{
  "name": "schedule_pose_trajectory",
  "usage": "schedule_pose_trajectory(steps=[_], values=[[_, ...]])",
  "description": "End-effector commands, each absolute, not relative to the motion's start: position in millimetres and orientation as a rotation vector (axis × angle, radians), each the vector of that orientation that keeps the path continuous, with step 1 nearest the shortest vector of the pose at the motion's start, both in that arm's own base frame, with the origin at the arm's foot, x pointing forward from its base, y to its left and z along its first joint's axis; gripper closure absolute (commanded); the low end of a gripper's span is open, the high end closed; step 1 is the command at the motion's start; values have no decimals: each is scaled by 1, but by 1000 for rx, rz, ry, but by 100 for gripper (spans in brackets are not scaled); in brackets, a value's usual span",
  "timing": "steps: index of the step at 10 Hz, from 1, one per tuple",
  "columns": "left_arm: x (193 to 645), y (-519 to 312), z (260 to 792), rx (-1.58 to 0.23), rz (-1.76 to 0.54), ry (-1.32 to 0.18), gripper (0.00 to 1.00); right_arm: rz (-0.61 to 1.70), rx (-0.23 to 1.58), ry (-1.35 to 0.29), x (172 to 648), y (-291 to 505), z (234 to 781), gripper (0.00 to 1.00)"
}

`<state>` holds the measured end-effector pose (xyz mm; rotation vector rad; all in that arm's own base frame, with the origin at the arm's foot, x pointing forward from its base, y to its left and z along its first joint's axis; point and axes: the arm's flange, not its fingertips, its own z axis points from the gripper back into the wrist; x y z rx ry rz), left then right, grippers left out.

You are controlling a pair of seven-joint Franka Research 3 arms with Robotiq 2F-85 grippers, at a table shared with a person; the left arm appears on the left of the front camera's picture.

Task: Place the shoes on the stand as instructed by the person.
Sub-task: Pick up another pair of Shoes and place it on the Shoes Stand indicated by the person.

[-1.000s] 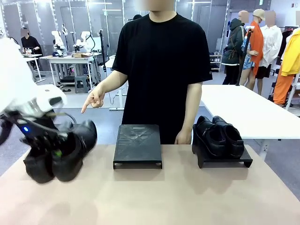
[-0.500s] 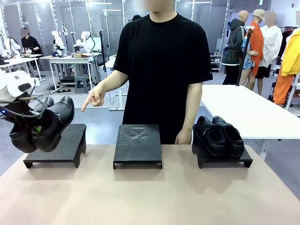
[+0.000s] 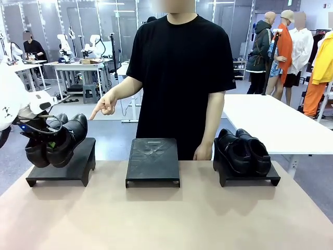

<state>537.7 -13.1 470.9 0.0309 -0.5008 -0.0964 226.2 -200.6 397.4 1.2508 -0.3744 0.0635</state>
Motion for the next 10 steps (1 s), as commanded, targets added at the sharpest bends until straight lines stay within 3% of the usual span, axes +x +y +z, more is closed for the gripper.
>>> schedule_pose_trajectory(steps=[1, 5, 10], values=[[563, -14, 473, 77, -57, -513, 93, 79, 1247, -372, 223, -202, 400, 0], [586, -13, 454, 86, -8, -488, 93, 79, 1247, -372, 223, -202, 400, 0], [579, -11, 440, 59, -31, -461, 93, 79, 1247, -372, 223, -202, 400, 0]])
